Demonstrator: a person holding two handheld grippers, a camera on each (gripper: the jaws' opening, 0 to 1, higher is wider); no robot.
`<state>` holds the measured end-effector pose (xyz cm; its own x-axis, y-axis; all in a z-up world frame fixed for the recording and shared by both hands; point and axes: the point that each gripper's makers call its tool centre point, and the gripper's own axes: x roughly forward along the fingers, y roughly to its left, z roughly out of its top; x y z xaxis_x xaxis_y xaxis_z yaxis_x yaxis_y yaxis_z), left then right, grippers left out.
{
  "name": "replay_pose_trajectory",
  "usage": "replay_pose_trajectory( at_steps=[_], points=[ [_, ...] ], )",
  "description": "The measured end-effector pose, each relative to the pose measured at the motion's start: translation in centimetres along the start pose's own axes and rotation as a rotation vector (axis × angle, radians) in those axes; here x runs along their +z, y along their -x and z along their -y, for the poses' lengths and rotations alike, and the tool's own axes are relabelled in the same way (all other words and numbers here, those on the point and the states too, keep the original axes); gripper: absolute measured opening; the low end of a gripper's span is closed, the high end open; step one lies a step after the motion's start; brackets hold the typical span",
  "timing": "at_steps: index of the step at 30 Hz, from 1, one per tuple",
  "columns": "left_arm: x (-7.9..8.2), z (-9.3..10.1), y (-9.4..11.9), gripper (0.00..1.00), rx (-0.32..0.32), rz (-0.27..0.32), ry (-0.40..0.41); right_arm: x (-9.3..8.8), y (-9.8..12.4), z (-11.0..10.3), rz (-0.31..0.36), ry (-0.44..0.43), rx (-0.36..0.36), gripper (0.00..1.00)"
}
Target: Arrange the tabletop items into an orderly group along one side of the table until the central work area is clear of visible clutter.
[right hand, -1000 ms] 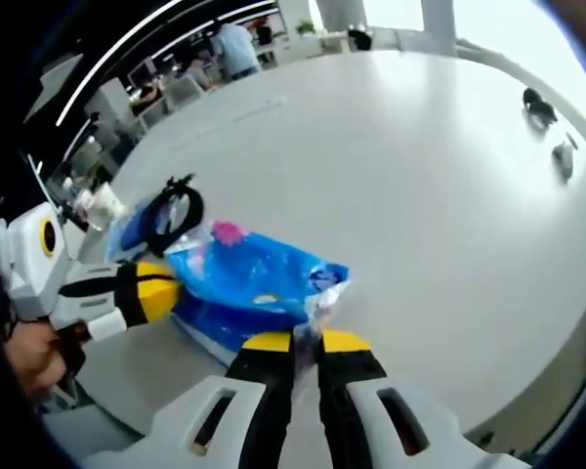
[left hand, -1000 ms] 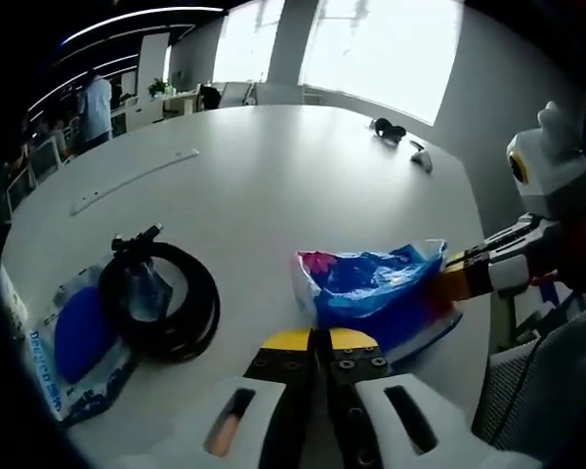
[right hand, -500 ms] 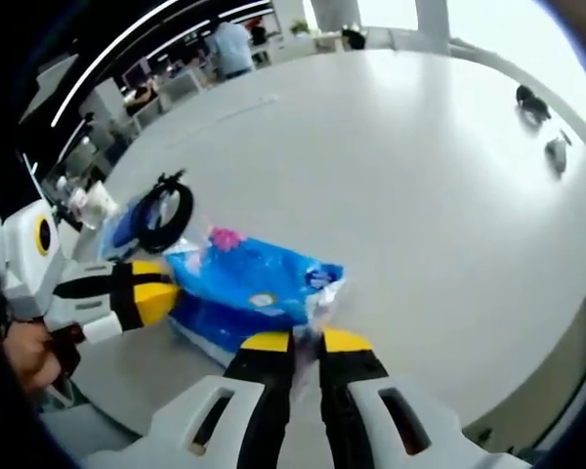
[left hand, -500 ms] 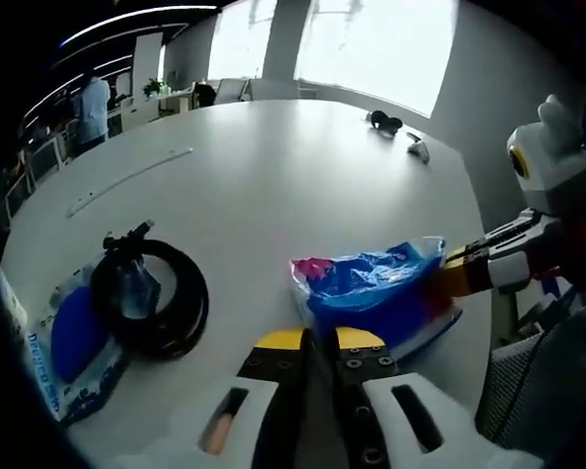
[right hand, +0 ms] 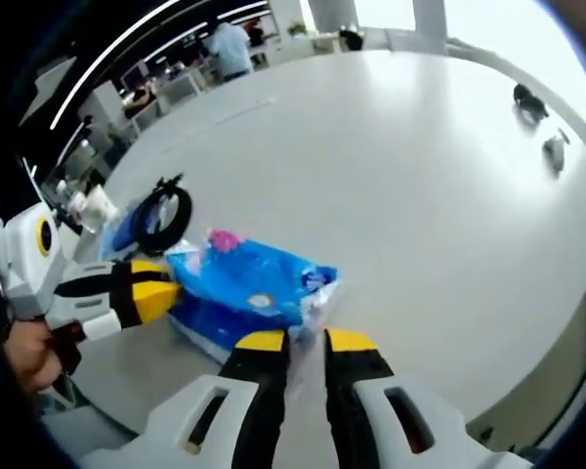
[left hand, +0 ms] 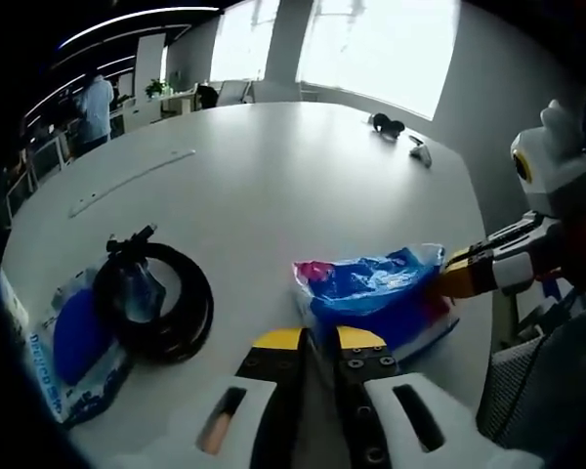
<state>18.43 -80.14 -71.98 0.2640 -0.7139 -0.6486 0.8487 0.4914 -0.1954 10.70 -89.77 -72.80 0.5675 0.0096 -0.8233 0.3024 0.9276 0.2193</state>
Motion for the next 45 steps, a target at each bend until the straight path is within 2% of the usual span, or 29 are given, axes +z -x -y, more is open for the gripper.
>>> replay_pose_trajectory(
  at_steps=[7, 16, 26, 34, 45],
  points=[
    [-0.1, -0.2, 0.3, 0.12, 0.002, 0.001, 0.000, 0.0, 0.4, 0.3, 0.008, -0.013, -0.003, 0.14],
    [0.6, -0.4, 1.0, 0.13, -0.001, 0.029, 0.008, 0.6, 0.9, 0.5, 0.028, -0.018, -0.005, 0.16],
    [0.3, -1.1, 1.9, 0.16, 0.018, 0.036, 0.021, 1.7, 1.5, -0.5, 0.057, -0.006, 0.013, 0.17],
    [0.0, -2.1, 2.7, 0.22, 0.047, 0.037, 0.040, 3.2, 1.7, -1.4, 0.090, 0.012, 0.034, 0.18],
    [0.4, -4.0, 3.4, 0.20, 0.085, 0.061, 0.079, 5.3, 2.0, -2.2, 0.119, 0.039, 0.049, 0.19]
  ],
)
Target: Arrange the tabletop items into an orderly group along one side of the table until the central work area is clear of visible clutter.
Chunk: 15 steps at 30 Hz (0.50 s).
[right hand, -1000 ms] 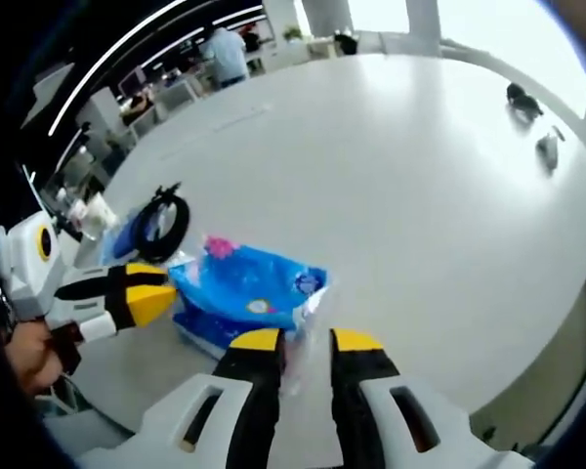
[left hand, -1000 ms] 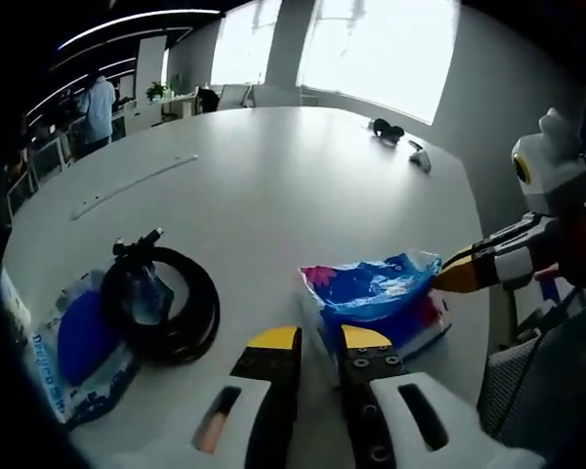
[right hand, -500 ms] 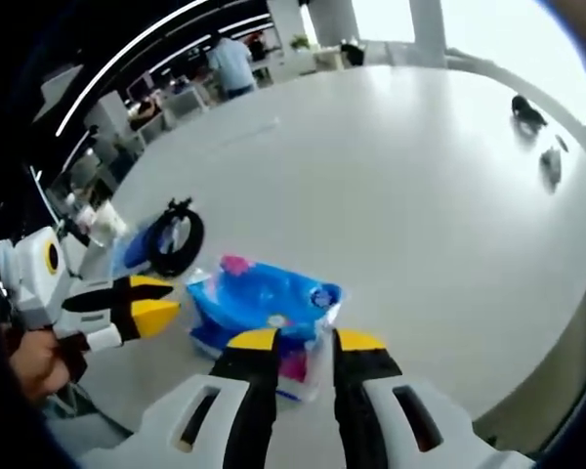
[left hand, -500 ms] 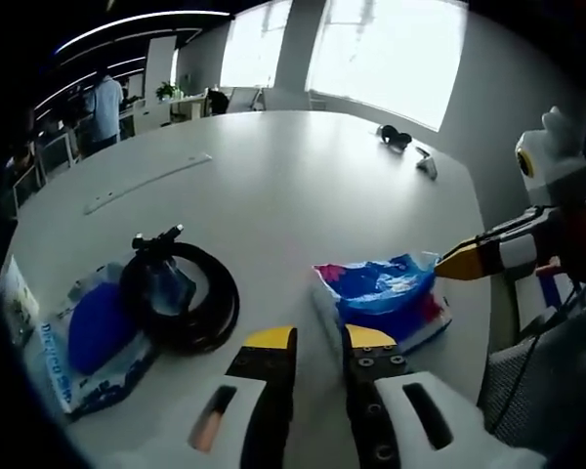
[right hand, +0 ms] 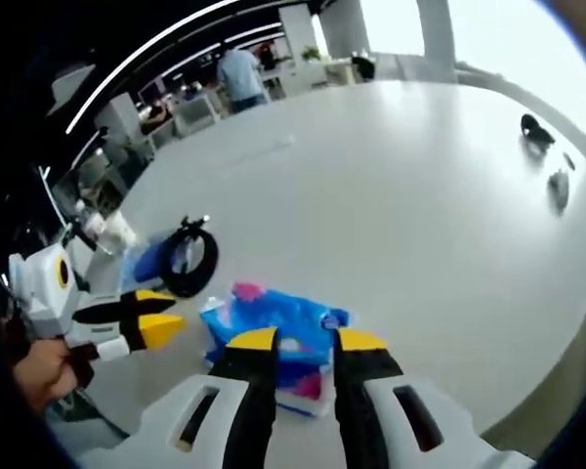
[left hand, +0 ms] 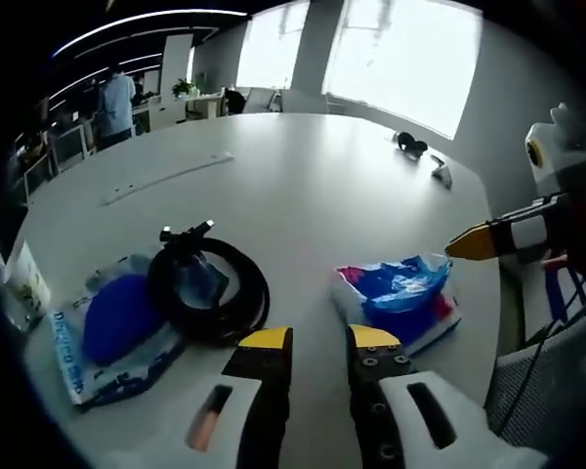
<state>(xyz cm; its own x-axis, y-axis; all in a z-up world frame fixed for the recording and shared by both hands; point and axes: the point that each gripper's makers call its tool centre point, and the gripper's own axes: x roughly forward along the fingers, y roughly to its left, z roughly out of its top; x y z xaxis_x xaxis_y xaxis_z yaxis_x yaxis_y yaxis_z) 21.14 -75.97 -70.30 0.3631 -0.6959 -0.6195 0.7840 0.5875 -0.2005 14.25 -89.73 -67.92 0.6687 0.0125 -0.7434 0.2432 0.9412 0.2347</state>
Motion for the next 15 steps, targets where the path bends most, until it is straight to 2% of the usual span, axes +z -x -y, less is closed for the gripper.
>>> replay_pose_trajectory(
  at_steps=[1, 3, 5, 7, 15],
  points=[
    [0.1, -0.3, 0.1, 0.20, 0.006, 0.001, 0.003, 0.3, 0.1, -0.5, 0.001, -0.002, 0.024, 0.19],
    [0.3, -0.8, 0.2, 0.19, 0.018, 0.008, 0.017, 1.3, 0.1, -1.0, 0.027, 0.003, 0.026, 0.20],
    [0.4, -1.3, 0.3, 0.18, 0.031, 0.009, 0.023, 1.3, -0.2, -1.4, 0.002, 0.027, 0.034, 0.20],
    [0.5, -1.7, 0.2, 0.18, 0.029, 0.009, 0.041, 2.0, -0.4, -1.8, 0.028, 0.017, 0.038, 0.20],
    [0.7, -3.5, 0.7, 0.21, 0.062, 0.010, 0.073, 2.7, -1.2, -3.3, 0.014, 0.055, 0.061, 0.20]
  ],
)
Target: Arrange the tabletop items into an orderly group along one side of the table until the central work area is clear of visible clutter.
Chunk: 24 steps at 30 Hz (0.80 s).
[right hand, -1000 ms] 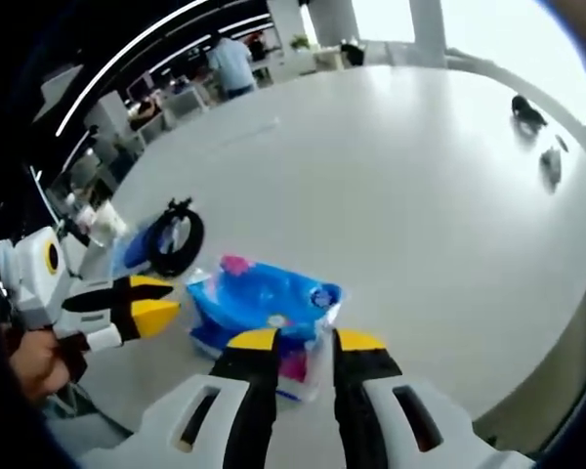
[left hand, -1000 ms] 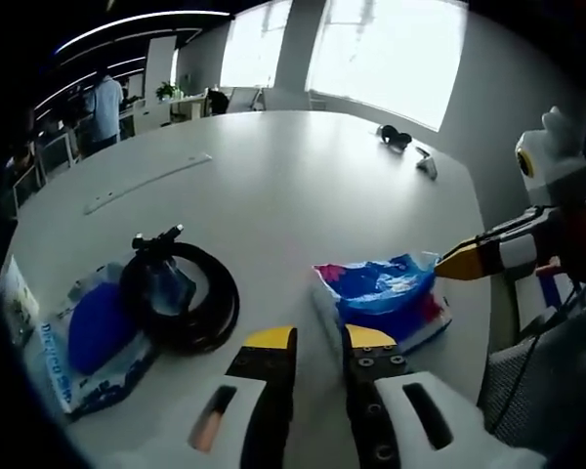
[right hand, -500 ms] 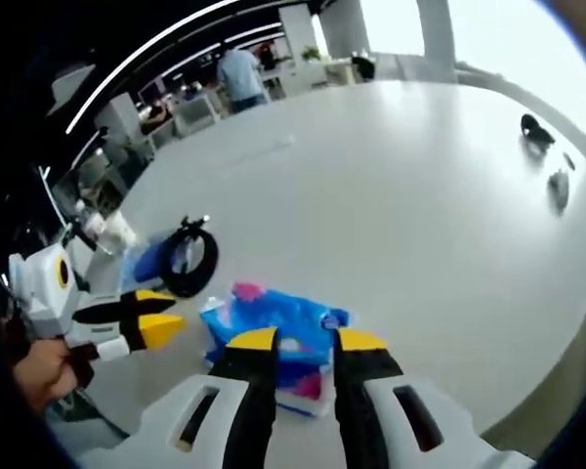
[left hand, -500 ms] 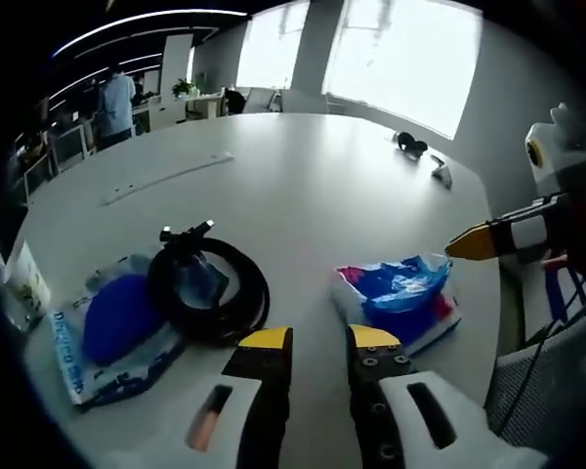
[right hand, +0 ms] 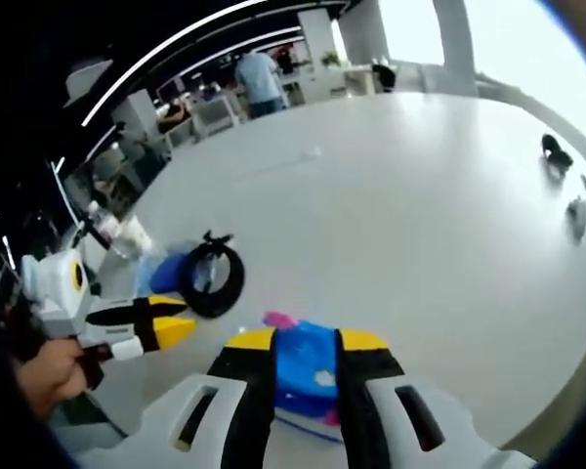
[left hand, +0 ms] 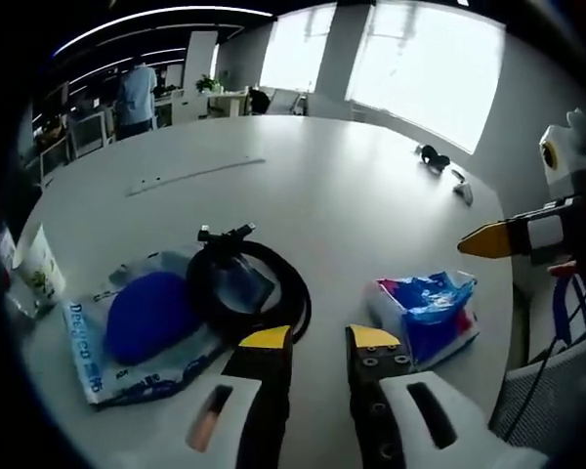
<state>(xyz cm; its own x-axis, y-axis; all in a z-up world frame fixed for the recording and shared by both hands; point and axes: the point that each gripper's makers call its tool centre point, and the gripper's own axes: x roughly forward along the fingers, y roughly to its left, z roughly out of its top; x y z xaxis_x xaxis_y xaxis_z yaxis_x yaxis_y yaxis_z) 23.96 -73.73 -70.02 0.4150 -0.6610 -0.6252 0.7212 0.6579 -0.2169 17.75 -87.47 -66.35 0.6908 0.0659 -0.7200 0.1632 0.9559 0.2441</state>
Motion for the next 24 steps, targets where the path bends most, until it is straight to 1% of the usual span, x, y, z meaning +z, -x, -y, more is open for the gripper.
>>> replay_pose_trajectory(
  at_steps=[11, 14, 24],
  points=[
    [0.2, -1.8, 0.7, 0.20, 0.032, 0.017, 0.024, 0.2, -1.3, -1.7, -0.015, 0.021, 0.029, 0.20],
    [0.1, -2.1, 0.9, 0.20, 0.040, 0.018, 0.025, 0.3, -1.6, -2.2, -0.011, -0.001, 0.041, 0.20],
    [0.0, -2.9, 1.4, 0.20, 0.056, 0.023, 0.041, 0.1, -2.8, -3.4, -0.034, 0.025, 0.062, 0.20]
  ],
)
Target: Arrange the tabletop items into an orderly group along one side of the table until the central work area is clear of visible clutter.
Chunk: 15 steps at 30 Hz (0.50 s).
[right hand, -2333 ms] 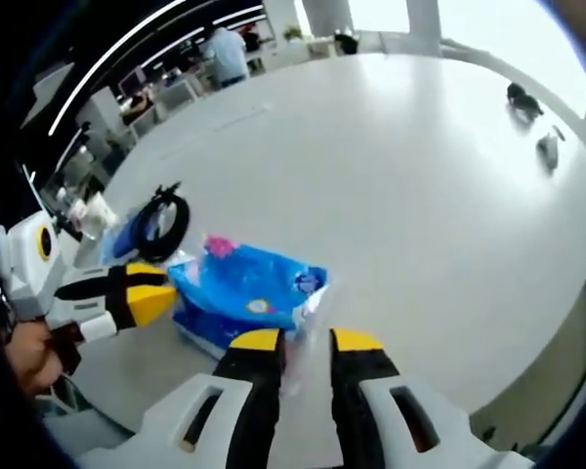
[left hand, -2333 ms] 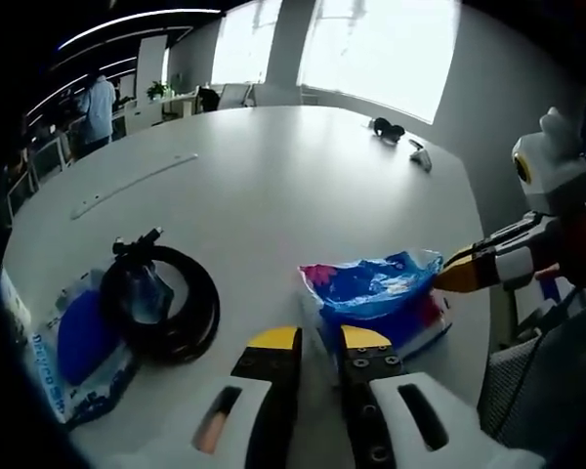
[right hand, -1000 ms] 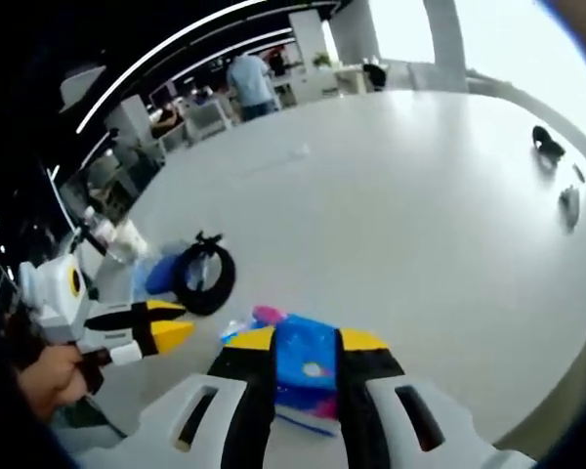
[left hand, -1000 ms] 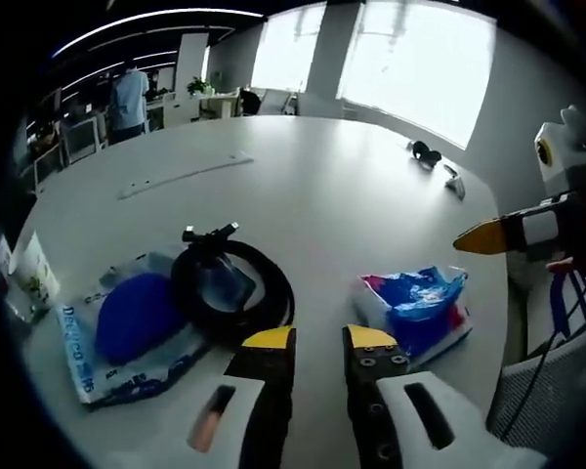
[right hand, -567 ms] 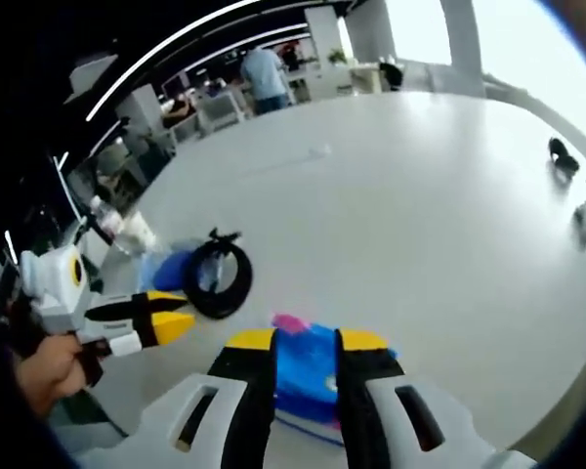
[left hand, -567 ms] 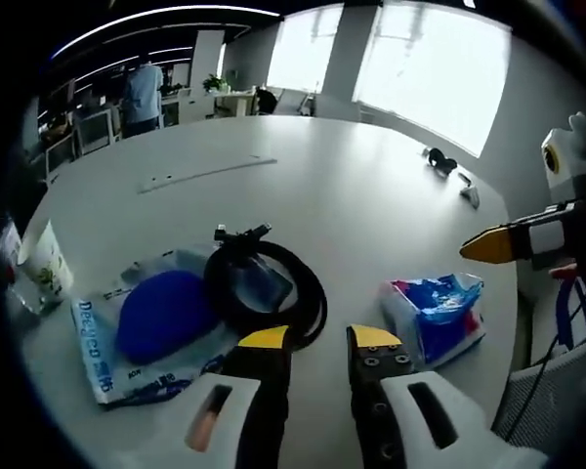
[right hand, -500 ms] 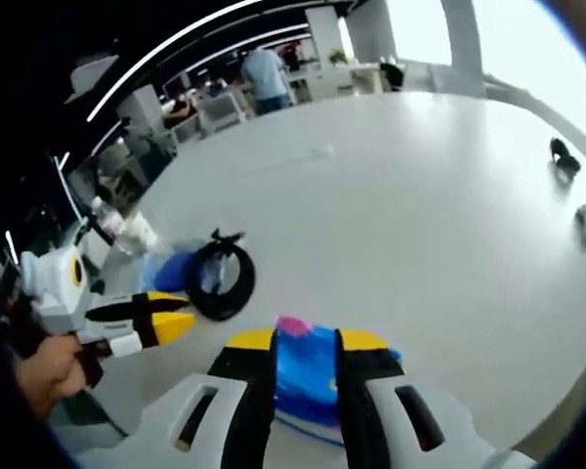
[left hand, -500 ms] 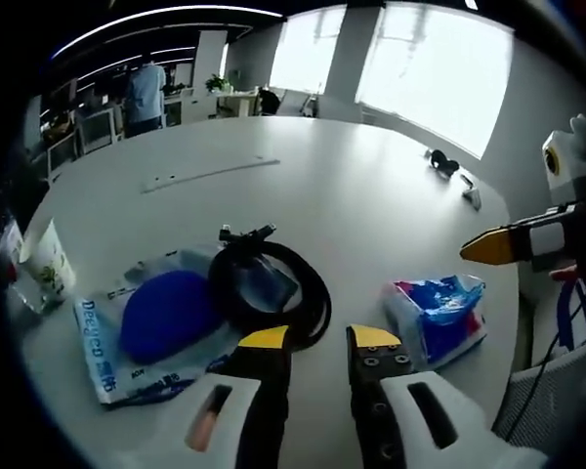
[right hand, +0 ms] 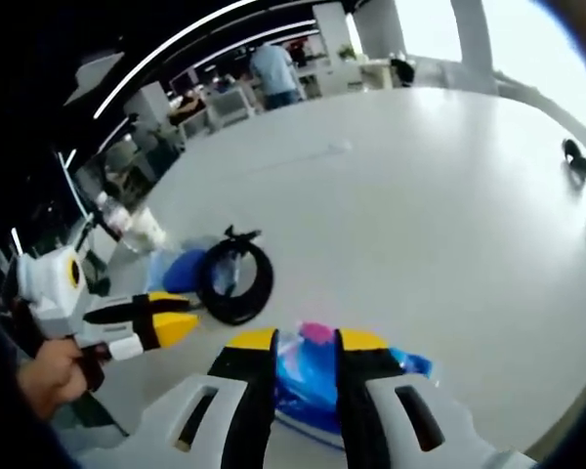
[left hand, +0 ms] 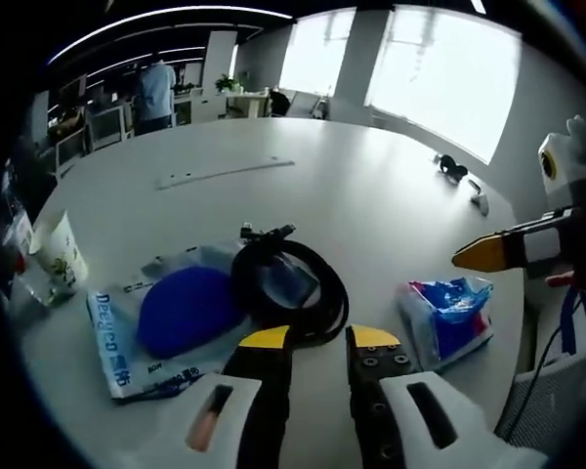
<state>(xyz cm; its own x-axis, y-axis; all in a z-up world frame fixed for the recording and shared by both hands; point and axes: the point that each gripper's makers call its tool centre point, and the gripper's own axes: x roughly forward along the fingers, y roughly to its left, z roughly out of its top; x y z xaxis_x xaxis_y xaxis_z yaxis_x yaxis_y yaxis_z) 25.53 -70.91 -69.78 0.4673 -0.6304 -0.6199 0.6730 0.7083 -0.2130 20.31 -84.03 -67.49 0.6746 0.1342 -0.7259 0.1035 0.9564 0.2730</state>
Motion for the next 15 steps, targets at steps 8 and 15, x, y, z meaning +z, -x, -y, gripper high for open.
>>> replay_pose_trajectory(
  at_steps=[8, 15],
  points=[
    [0.3, -1.1, 0.3, 0.20, 0.024, 0.015, 0.027, 0.1, -0.7, -0.6, -0.015, 0.018, 0.008, 0.20],
    [0.4, -1.8, 0.2, 0.21, 0.040, 0.016, 0.046, 0.7, -1.6, -1.3, -0.017, 0.034, 0.017, 0.20]
  ],
)
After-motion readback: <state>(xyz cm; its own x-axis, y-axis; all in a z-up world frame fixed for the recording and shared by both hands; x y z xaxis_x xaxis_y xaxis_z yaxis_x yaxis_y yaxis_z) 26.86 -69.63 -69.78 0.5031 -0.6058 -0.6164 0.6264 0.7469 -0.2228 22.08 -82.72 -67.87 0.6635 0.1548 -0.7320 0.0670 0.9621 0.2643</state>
